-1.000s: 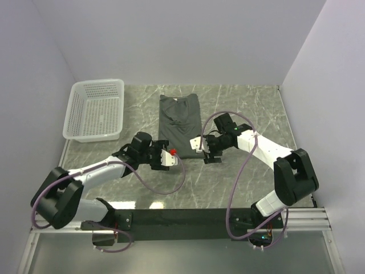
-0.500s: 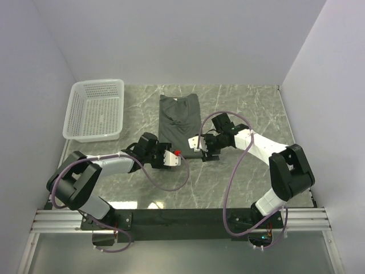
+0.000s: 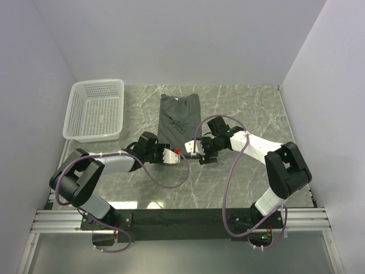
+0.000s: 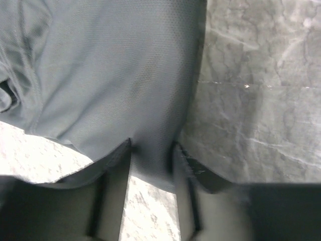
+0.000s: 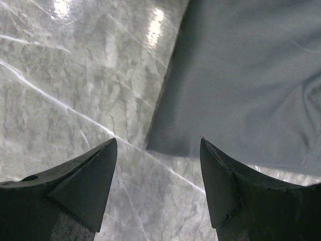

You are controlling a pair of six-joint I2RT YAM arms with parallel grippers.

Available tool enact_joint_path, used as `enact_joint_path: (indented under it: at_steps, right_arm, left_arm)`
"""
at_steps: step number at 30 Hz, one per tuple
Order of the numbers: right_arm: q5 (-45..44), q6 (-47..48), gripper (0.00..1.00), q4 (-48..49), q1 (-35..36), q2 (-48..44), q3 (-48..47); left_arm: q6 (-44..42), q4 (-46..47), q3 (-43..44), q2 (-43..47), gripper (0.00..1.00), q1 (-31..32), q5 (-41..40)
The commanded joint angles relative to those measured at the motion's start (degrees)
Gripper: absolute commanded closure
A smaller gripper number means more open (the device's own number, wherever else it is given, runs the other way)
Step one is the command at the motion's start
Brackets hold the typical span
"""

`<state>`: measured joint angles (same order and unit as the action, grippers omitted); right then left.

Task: Fold and stack the t-shirts
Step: Fold the tshirt

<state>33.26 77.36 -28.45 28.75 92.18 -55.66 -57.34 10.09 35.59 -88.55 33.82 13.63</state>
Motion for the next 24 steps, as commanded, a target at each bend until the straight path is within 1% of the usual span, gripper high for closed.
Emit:
enact_joint_path:
  at_steps: [1,3,4,5,6,7,10,13,16,18,19,20,22,23,24]
  right_arm:
    - [-3.63,-0.9,0.27,3.75,2.18,0.28,1.17]
    - [-5.21,-1.6,0.27,5.15,3.06,0.54,1.43]
    - [-5.83,-1.95,0.27,5.68,3.41,0.8,1.78]
    - [-6.27,-2.13,0.27,6.21,3.59,0.98,1.87]
    - [-7.32,-2.39,0.27,6.56,4.11,1.33,1.96]
    - [-7.68,-3.09,0.27,6.91,4.21,1.59,1.96]
    - [-9.6,-4.41,0.28,7.88,4.99,2.91,1.61]
    - [-11.54,-4.94,0.3,8.32,5.61,4.4,1.43]
    - [-13.57,-6.34,0.32,10.87,6.31,5.28,1.96]
    - [-14.27,-6.87,0.36,11.05,6.49,5.99,1.61]
    - [-14.53,-7.14,0.38,10.87,6.58,6.6,1.26]
    - [-14.71,-7.23,0.45,10.87,6.49,6.69,1.17]
    - [-14.62,-7.31,0.53,10.87,6.49,6.96,1.17]
    - [-14.54,-7.31,0.66,10.87,6.58,6.96,1.25]
    - [-13.93,-7.14,0.73,10.96,6.58,6.78,1.43]
  left_arm:
    - [-0.32,-3.67,-0.09,-0.56,0.6,-0.34,0.69]
    - [-0.14,-3.67,-0.09,-1.0,0.64,-0.43,0.87]
    - [-0.14,-3.58,-0.09,-1.01,0.7,-0.43,1.14]
    - [-0.05,-3.58,-0.17,-0.92,0.72,-0.34,1.31]
    - [-0.05,-3.58,-0.17,-0.83,0.78,-0.42,1.49]
    - [0.04,-3.58,-0.09,-0.74,0.8,-0.43,1.66]
    - [0.21,-3.58,-0.17,-0.39,0.84,-0.43,2.01]
    - [0.48,-3.58,-0.35,0.22,0.86,-0.34,2.63]
    - [0.48,-3.58,-0.61,0.84,0.87,-0.42,3.07]
    - [0.48,-3.5,-0.79,1.19,0.87,-0.42,3.42]
    - [0.48,-3.5,-0.88,1.19,0.89,-0.34,3.51]
    - [0.39,-3.5,-0.88,1.19,0.89,-0.34,3.68]
    - [0.48,-3.58,-0.88,1.1,0.91,-0.43,3.77]
    - [0.56,-3.58,-0.88,1.1,0.92,-0.43,3.86]
    - [0.56,-3.5,-0.88,1.1,0.94,-0.34,3.86]
